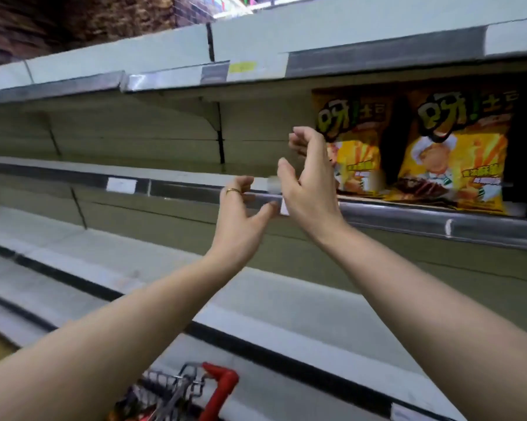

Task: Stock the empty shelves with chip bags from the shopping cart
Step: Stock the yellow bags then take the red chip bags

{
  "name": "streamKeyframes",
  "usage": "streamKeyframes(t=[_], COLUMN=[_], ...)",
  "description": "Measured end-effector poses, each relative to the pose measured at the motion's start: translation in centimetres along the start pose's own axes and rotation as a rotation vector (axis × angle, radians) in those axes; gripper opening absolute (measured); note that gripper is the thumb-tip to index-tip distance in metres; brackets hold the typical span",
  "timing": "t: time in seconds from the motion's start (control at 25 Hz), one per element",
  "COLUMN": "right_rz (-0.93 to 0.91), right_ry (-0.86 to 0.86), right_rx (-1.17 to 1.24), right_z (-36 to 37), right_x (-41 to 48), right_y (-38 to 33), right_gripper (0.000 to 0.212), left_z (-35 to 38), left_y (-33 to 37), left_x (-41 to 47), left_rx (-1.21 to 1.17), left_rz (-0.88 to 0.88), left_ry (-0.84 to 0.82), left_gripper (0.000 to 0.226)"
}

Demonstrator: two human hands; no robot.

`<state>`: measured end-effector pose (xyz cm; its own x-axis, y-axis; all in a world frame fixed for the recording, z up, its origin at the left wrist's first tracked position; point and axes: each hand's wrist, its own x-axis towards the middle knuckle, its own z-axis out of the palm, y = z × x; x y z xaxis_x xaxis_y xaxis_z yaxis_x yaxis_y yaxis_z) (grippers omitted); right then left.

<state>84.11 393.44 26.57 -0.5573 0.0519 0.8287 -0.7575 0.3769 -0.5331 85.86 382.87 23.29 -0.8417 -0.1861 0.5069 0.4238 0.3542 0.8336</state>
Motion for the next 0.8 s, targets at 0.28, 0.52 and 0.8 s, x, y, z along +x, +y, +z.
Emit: streamKeyframes(t=[0.28,0.52,0.8], right_rz=[0.101,0.093,0.169], right_ry=[-0.366,-0.591,-0.906], right_rx=[0.331,0.496,0.469], right_z=[12.0,21.9,30.0], right_x=[-8.3,-13.8,-21.3], right_y=[-3.6,-6.9,-5.4], right_gripper=[0.042,0.04,0.039], left_z=[-12.3,-21.8,-28.9], left_y=[-6.6,-10.8,-18.7], left_x=[-7.7,-12.9,-18.2], left_rx=[0.223,0.328,0.382], left_rz=[-0.254,-0.435,-0.735], left_ry=[0.309,0.511,0.654], left_gripper=[0.038,0.033,0.033])
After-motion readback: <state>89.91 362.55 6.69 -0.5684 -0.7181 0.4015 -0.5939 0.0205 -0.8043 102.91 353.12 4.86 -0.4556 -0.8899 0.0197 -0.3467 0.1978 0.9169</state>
